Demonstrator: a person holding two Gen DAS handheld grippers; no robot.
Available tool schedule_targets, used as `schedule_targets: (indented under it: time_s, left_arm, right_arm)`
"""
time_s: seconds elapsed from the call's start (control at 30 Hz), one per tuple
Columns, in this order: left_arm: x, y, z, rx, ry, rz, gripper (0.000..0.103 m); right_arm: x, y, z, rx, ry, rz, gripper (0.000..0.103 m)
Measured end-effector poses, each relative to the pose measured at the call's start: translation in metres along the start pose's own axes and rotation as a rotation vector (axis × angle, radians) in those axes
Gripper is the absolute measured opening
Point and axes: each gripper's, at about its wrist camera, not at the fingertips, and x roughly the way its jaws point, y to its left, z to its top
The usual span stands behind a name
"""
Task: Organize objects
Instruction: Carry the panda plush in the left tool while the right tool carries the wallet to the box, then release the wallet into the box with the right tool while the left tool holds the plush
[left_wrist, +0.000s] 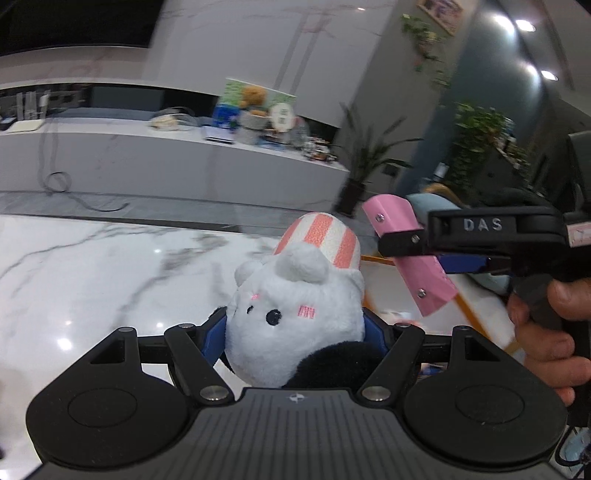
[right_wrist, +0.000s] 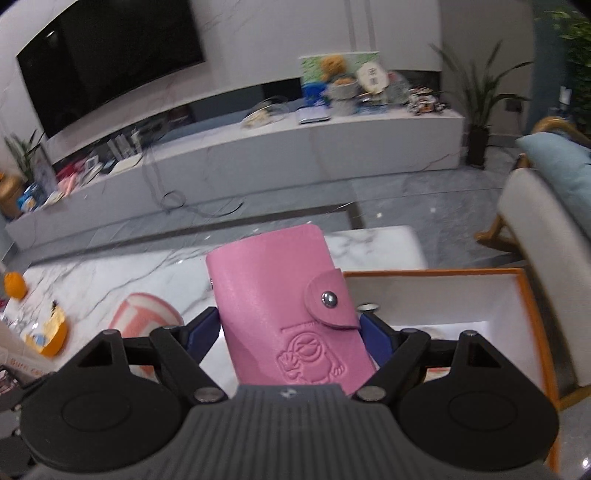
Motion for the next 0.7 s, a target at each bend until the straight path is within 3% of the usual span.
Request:
schedule_targets:
  time_s: [0.33, 0.7]
  left_arm:
    - [0.048, -0.073, -0.006, 0.084, 0.046, -0.143, 0.084]
    - [0.051, -0.119, -0.018, 0.213, 0.020, -0.171, 0.084]
  right_arm:
    - [-0.014, -0.082, -0.012, 0.059, -0.001, -0.144, 0.082]
    - [-0.020, -0.136, -0.018, 0.100, 0.009, -0.194, 0.082]
